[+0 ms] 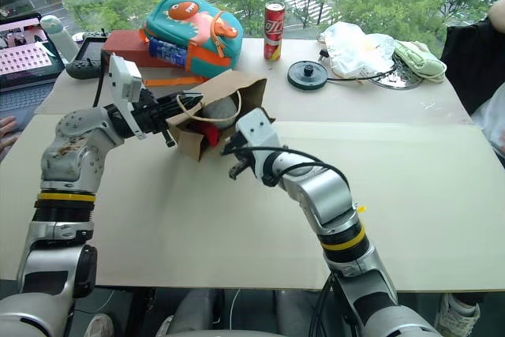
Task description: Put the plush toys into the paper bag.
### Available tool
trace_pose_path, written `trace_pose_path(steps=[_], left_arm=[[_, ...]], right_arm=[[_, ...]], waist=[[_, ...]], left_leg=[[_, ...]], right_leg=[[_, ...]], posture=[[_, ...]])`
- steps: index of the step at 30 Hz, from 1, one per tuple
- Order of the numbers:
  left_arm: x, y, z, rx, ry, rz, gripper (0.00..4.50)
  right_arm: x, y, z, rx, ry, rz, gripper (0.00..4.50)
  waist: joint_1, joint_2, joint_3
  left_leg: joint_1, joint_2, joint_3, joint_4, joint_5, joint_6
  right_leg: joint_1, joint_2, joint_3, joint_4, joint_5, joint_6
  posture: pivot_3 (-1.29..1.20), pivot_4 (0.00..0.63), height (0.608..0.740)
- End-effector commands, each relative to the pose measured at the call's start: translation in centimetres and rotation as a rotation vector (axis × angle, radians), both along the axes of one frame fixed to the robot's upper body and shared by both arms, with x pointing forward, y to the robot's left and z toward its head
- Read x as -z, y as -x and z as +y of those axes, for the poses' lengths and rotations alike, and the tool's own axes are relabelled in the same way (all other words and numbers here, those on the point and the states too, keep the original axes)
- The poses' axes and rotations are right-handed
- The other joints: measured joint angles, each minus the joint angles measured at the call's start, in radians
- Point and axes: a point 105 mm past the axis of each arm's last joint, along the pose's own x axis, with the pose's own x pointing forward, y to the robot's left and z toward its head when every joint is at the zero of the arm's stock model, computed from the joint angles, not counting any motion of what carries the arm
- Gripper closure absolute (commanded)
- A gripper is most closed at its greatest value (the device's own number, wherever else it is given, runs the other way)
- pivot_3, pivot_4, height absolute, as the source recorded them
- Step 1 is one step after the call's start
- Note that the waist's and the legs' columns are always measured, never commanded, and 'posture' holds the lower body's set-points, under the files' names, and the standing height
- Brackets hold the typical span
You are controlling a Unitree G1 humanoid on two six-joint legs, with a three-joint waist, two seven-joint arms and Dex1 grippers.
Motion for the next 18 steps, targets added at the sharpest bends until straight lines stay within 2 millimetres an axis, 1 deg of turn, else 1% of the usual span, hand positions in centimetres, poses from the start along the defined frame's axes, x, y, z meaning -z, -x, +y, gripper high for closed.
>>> trace_pose_path(steps=[1,2,4,7,13,16,18], left_arm=[[-2.3,0.1,-1.6,0.037,0.092,-0.051,4.5],[-2.4,0.2,-2.1,0.048,0.11,-0.047,4.5],[-2.3,0.4,-2.7,0.06,0.13,-0.039,4.5],[-1.9,0.8,-3.1,0.075,0.14,-0.022,4.5],[-0.4,0.9,-2.3,0.058,0.135,0.019,4.5],[0.6,0.5,-1.2,0.022,0.119,0.052,4.5],[0.8,0.2,-0.6,0.001,0.124,0.064,4.5]], right_arm=[[-4.4,1.3,-0.8,-0.036,-0.06,-0.118,4.49],[-5.1,1.6,-1.2,-0.039,-0.066,-0.131,4.49],[-5.7,2.1,-1.7,-0.039,-0.072,-0.141,4.49],[-5.9,2.3,-2.5,-0.025,-0.06,-0.14,4.49],[-6.1,2.8,-3.2,-0.006,-0.046,-0.141,4.49],[-6.1,3.2,-2.9,-0.023,-0.038,-0.136,4.49],[-5.9,3.3,-2.7,-0.029,-0.032,-0.124,4.49]], waist=[[0.001,0.0,0.0],[0.001,0.0,0.0],[0.002,0.0,0.0],[-0.002,0.0,0.0],[-0.006,0.0,0.0],[-0.004,0.0,0.0],[-0.004,0.0,0.0]], left_leg=[[0.0,0.0,0.0,0.0,0.0,0.0],[0.0,0.0,0.0,0.0,0.0,0.0],[-0.001,0.0,0.0,-0.001,0.0,0.0],[-0.001,0.0,0.0,-0.001,0.0,0.0],[0.001,0.0,0.0,-0.001,0.0,0.0],[0.0,0.0,0.0,0.0,0.0,0.0],[0.0,0.0,0.0,0.0,0.0,0.0]], right_leg=[[0.0,0.0,0.0,0.0,0.0,0.0],[0.0,0.0,0.0,0.0,0.0,0.0],[0.0,0.0,0.0,0.001,0.0,0.0],[0.0,0.0,0.0,0.001,0.0,0.0],[0.0,0.0,0.001,0.0,0.0,0.0],[0.0,0.0,0.001,0.0,0.0,0.0],[0.0,0.0,0.001,0.0,0.0,0.0]], posture=[[0.0,0.15,0.728],[0.0,0.15,0.728],[0.0,0.15,0.728],[0.0,0.15,0.728],[0.0,0.15,0.728],[0.0,0.15,0.728],[0.0,0.15,0.728]])
